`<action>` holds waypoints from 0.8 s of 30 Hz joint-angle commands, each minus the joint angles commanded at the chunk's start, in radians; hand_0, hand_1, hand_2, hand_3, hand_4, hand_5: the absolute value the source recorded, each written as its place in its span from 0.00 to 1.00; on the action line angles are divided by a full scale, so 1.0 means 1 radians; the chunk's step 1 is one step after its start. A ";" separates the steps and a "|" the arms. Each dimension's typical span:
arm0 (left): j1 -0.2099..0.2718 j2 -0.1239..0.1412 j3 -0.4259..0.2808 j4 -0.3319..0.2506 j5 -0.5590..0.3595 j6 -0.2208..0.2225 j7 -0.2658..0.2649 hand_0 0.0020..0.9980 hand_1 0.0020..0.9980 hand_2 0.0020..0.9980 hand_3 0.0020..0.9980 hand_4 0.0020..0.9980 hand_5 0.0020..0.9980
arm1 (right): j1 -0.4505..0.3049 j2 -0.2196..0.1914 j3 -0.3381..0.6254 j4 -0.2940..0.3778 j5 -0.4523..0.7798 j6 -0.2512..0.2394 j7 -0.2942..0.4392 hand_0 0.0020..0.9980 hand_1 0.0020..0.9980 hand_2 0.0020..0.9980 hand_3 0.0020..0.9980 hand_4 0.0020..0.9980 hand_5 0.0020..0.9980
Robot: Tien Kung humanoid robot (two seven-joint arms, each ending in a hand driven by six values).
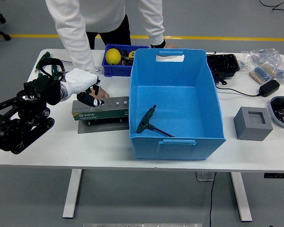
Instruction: Lift tool from toolbox,place it in box,lift tool from toolbox,place it in box
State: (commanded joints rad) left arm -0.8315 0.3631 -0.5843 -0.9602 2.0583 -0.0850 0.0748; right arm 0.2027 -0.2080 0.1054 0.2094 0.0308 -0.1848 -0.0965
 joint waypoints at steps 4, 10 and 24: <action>-0.002 0.000 0.003 0.003 0.011 -0.015 0.013 0.53 0.57 0.52 0.34 0.78 0.60 | 0.001 -0.001 0.000 0.000 0.001 0.000 0.000 0.71 0.69 0.74 0.60 0.83 0.72; -0.005 0.001 0.013 0.014 0.024 -0.025 0.025 0.53 0.55 0.49 0.32 0.78 0.61 | 0.002 -0.001 -0.002 0.000 0.004 0.000 0.001 0.71 0.69 0.74 0.60 0.83 0.72; -0.011 0.002 0.022 0.033 0.036 -0.023 0.024 0.52 0.41 0.35 0.23 0.78 0.63 | 0.003 -0.003 -0.002 0.000 0.003 0.001 0.001 0.71 0.69 0.74 0.60 0.83 0.72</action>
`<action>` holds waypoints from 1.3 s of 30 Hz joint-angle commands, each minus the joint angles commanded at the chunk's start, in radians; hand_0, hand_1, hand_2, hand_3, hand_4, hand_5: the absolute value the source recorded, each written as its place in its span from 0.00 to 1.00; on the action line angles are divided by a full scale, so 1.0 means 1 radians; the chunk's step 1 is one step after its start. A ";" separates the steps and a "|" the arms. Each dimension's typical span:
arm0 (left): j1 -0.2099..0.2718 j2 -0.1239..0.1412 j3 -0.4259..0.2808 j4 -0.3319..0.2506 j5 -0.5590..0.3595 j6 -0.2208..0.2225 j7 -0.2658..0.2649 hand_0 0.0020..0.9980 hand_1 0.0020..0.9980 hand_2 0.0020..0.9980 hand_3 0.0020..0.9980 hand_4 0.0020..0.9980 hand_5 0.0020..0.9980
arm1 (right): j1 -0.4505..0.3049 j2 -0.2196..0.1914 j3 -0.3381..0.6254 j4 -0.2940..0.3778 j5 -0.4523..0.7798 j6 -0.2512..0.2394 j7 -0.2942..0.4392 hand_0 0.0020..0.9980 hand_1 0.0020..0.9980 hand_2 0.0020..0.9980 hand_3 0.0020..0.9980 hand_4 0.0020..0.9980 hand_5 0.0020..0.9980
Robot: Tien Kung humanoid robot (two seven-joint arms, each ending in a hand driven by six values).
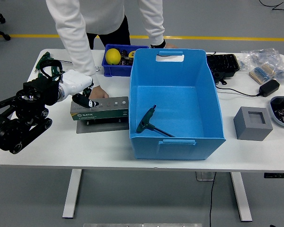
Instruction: Lift tool from toolbox,place it in box,lift tool from toolbox,place it in box
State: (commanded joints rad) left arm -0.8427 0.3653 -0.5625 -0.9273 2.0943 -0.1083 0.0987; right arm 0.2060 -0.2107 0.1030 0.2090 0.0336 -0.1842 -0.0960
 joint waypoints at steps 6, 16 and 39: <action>-0.002 0.000 0.006 0.004 -0.005 -0.001 -0.004 0.51 0.27 0.24 0.18 0.78 0.64 | 0.001 -0.001 -0.001 0.000 0.000 0.000 0.000 0.71 0.69 0.74 0.60 0.83 0.72; -0.001 0.001 0.011 0.010 -0.018 -0.003 -0.006 0.39 0.16 0.15 0.11 0.79 0.66 | 0.001 -0.001 -0.002 -0.001 0.001 0.000 0.001 0.71 0.69 0.74 0.60 0.83 0.72; 0.004 0.009 -0.020 -0.001 -0.032 0.102 -0.080 0.19 0.01 0.05 0.04 0.75 0.46 | -0.002 0.002 0.005 -0.001 -0.006 -0.002 0.000 0.71 0.69 0.74 0.60 0.83 0.72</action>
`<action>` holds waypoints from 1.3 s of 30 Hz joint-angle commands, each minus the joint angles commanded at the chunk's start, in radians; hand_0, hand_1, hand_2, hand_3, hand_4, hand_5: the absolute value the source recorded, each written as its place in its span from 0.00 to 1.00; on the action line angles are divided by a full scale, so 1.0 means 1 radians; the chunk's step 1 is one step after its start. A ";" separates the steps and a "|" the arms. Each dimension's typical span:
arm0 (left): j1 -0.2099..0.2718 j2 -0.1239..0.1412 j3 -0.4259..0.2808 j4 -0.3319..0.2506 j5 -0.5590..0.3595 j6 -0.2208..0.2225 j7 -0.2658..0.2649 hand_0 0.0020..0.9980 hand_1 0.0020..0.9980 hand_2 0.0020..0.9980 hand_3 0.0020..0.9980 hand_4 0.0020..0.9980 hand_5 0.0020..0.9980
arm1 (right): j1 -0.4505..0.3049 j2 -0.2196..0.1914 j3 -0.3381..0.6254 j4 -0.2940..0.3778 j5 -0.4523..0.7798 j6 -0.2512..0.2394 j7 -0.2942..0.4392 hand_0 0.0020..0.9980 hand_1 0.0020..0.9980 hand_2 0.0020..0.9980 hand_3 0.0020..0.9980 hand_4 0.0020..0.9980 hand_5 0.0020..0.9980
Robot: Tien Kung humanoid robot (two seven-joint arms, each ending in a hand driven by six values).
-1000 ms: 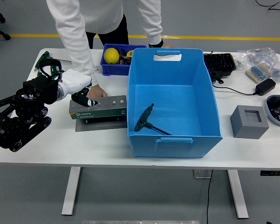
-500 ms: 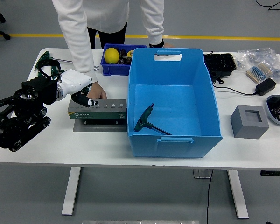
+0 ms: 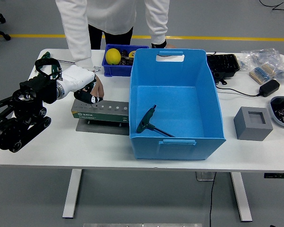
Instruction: Lift tool from toolbox,place it in box,lift tool from toolbox,place it in box
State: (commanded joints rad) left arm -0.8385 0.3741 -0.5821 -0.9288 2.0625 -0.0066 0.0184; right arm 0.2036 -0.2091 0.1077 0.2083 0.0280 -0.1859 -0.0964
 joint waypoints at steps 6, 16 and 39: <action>0.003 0.011 -0.031 -0.040 -0.015 -0.013 0.000 0.18 0.00 0.04 0.04 0.75 0.45 | -0.002 0.001 0.003 0.000 -0.006 0.000 -0.002 0.71 0.69 0.74 0.60 0.83 0.72; -0.003 0.035 -0.083 -0.128 -0.024 -0.039 0.011 0.17 0.00 0.04 0.04 0.75 0.45 | -0.005 0.002 0.004 0.000 -0.007 0.000 -0.002 0.71 0.69 0.74 0.60 0.83 0.72; -0.013 0.064 -0.145 -0.205 -0.063 -0.071 0.027 0.17 0.00 0.02 0.03 0.72 0.49 | -0.001 0.000 -0.004 -0.001 0.007 0.001 0.001 0.71 0.69 0.74 0.60 0.84 0.72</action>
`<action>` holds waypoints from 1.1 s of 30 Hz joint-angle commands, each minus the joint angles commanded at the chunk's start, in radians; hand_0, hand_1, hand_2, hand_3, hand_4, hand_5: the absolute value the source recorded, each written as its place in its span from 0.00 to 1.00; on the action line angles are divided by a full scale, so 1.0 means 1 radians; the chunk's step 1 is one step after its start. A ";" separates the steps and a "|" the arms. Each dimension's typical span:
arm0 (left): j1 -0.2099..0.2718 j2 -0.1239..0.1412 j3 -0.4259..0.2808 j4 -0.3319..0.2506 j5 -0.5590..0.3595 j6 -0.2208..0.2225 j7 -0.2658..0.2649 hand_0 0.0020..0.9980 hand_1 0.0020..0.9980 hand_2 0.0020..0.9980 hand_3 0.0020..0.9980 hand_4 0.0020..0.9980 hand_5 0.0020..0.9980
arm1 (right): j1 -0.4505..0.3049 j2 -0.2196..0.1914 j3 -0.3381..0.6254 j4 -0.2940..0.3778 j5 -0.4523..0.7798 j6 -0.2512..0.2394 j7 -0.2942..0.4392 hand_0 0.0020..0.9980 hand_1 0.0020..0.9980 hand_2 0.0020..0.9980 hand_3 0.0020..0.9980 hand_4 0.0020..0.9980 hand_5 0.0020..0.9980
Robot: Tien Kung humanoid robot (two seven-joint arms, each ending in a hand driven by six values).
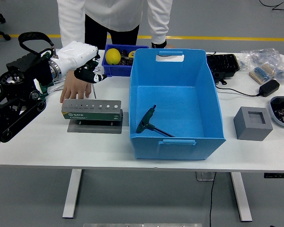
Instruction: Lift tool from toolbox,place it in box,lift tool from toolbox,place it in box
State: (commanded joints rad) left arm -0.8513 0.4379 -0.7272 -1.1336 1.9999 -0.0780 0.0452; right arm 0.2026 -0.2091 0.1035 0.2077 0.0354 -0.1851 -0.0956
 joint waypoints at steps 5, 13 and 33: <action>-0.005 0.004 -0.036 -0.050 -0.005 -0.011 0.008 0.17 0.00 0.02 0.03 0.72 0.49 | 0.001 -0.001 0.001 0.000 -0.001 0.000 0.000 0.71 0.69 0.74 0.60 0.84 0.72; -0.020 -0.027 -0.133 -0.161 -0.025 0.011 0.016 0.17 0.00 0.02 0.03 0.72 0.49 | 0.002 -0.001 0.001 0.000 -0.004 0.000 0.000 0.71 0.69 0.74 0.60 0.84 0.72; -0.030 -0.207 0.219 -0.141 -0.239 0.148 -0.093 0.43 0.49 0.59 0.71 0.92 0.57 | 0.011 -0.002 0.005 0.002 -0.018 -0.001 0.000 0.71 0.69 0.74 0.60 0.84 0.72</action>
State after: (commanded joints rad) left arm -0.8813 0.2312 -0.5084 -1.2746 1.7611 0.0695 -0.0479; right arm 0.2133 -0.2116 0.1085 0.2093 0.0173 -0.1865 -0.0961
